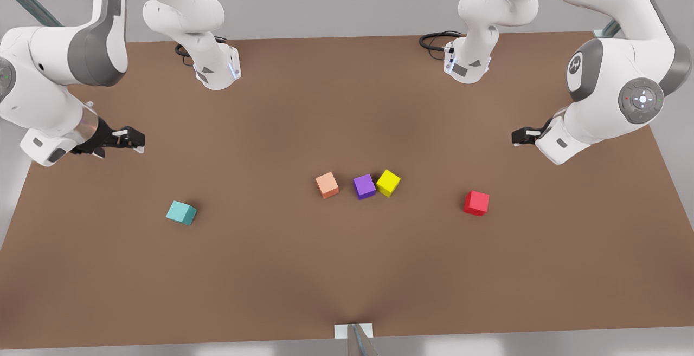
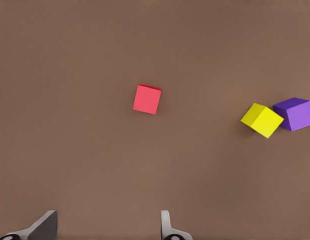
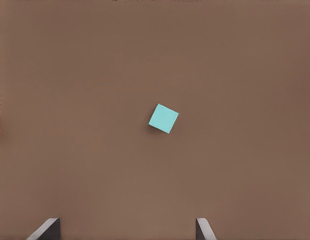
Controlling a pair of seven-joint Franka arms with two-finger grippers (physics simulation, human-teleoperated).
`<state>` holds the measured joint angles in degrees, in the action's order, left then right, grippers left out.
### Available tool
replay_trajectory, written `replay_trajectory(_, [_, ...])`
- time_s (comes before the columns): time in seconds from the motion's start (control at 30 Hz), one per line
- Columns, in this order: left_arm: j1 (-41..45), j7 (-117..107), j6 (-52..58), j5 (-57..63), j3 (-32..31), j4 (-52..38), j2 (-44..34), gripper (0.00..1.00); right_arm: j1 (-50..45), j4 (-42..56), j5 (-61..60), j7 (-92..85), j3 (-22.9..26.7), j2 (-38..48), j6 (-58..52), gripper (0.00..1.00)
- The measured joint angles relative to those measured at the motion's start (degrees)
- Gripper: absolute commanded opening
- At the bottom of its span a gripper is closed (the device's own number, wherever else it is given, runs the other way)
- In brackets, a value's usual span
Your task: Pick up red wooden cube and pass to hand red wooden cube and place in blue wooden cube
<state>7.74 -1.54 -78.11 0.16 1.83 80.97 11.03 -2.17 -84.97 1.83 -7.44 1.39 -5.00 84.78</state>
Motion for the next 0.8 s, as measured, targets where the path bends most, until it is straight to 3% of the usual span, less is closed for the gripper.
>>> replay_trajectory(0.17, [0.2, -0.4, -1.6, 0.0, -0.1, 0.2, 5.7, 1.00, -0.7, -0.3, -0.9, -0.7, 0.1, -0.1, 0.3, 1.00])
replay_trajectory(0.33, [1.6, 0.7, -15.6, 0.1, -0.6, 4.6, 17.7, 1.00, 0.7, -0.7, -1.9, -1.2, 0.3, -0.2, 0.2, 1.00])
replay_trajectory(0.57, [1.5, 3.9, -35.0, 0.1, -0.5, 14.5, 21.6, 1.00, 0.2, -0.7, -2.4, -1.6, 0.3, -0.9, -0.1, 1.00])
replay_trajectory(0.8, [0.8, 7.3, -43.2, 0.4, -0.4, 16.4, 24.0, 1.00, 0.1, -0.7, -2.5, -1.9, 0.3, -1.0, 0.0, 1.00])
